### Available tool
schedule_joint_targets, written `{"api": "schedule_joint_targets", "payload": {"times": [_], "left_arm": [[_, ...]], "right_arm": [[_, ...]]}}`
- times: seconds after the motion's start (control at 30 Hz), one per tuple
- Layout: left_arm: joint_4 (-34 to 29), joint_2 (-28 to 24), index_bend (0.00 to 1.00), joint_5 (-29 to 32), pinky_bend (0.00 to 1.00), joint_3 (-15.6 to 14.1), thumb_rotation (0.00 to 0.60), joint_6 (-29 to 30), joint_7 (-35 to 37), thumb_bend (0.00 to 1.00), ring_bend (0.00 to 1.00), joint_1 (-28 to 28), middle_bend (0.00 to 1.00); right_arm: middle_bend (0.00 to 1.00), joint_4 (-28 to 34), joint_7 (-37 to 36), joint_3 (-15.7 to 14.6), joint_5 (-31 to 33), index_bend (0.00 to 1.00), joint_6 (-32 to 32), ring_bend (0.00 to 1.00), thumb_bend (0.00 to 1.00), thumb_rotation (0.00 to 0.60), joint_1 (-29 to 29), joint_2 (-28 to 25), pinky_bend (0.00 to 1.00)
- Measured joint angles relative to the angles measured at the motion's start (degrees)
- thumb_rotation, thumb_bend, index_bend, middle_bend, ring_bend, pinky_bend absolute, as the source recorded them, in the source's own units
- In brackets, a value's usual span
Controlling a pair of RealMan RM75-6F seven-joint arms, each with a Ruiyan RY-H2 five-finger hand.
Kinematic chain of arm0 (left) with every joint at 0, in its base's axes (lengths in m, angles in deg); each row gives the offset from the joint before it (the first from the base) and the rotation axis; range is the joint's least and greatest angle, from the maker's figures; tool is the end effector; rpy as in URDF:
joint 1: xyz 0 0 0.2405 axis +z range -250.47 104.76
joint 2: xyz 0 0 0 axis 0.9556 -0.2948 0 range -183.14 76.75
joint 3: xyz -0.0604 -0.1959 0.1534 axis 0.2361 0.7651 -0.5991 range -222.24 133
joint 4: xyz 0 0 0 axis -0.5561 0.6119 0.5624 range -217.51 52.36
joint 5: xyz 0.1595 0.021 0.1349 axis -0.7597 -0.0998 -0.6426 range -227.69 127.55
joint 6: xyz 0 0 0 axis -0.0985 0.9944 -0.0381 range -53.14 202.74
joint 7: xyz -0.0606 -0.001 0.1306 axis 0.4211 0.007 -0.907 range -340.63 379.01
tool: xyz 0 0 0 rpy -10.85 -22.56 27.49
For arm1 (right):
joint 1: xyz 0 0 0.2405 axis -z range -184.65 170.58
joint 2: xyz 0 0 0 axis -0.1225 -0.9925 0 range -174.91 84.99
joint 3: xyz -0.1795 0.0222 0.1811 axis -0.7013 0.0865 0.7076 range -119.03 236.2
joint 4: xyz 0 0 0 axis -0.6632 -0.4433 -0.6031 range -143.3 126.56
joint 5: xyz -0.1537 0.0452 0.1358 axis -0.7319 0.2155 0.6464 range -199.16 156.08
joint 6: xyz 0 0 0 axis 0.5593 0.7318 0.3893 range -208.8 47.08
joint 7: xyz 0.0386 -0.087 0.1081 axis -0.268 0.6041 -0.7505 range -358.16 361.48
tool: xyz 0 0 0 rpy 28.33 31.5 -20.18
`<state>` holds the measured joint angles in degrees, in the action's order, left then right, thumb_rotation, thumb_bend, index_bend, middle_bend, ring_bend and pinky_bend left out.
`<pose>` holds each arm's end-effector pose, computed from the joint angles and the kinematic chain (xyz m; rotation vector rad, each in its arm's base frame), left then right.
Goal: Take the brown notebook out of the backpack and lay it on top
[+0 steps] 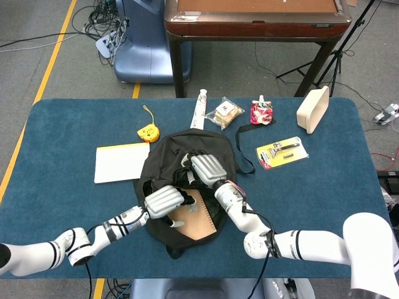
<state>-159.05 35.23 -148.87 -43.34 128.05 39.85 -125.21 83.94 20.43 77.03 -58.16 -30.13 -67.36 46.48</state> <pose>-0.0976 0.3238 -0.0403 -2.3938 -0.9206 -1.2263 -0.0231 -0.3625 -0.0357 1.8558 -1.3620 1.0932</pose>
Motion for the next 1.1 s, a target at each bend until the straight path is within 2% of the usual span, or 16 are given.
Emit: {"api": "schedule_joint_targets", "payload": {"times": [0.17, 0.37, 0.53, 0.77, 1.1], "left_arm": [[3.52, 1.23, 0.36, -1.61, 0.44, -2.26, 0.600, 1.80, -3.56, 0.20, 0.42, 0.46, 0.42], [3.86, 1.42, 0.29, -2.59, 0.41, -4.47, 0.600, 4.37, -5.36, 0.20, 0.36, 2.08, 0.36], [1.26, 0.83, 0.22, -2.44, 0.38, -5.25, 0.600, 5.15, -8.02, 0.20, 0.31, 3.11, 0.30], [-4.65, -0.12, 0.15, -0.52, 0.36, -5.47, 0.600, 2.86, -13.09, 0.20, 0.26, 3.41, 0.24], [-6.68, 1.13, 0.07, 0.86, 0.30, -5.63, 0.600, 0.65, -20.22, 0.20, 0.17, 3.73, 0.14]], "right_arm": [[0.30, 0.31, -1.02, 0.04, -0.76, 0.66, 0.34, 0.12, 0.90, 0.600, 0.45, -0.43, 0.14], [0.30, -0.24, -1.55, -0.03, -0.90, 0.66, 0.79, 0.12, 0.90, 0.600, 0.73, -0.61, 0.14], [0.30, -0.10, -1.62, 0.01, -0.94, 0.66, 0.85, 0.12, 0.90, 0.600, 0.56, -0.48, 0.14], [0.30, 1.82, -1.99, -0.46, -1.99, 0.66, 1.21, 0.12, 0.89, 0.600, 0.98, -0.65, 0.14], [0.30, 5.73, -2.43, -2.16, -5.06, 0.66, 3.11, 0.12, 0.88, 0.600, 2.93, -1.82, 0.14]]}}
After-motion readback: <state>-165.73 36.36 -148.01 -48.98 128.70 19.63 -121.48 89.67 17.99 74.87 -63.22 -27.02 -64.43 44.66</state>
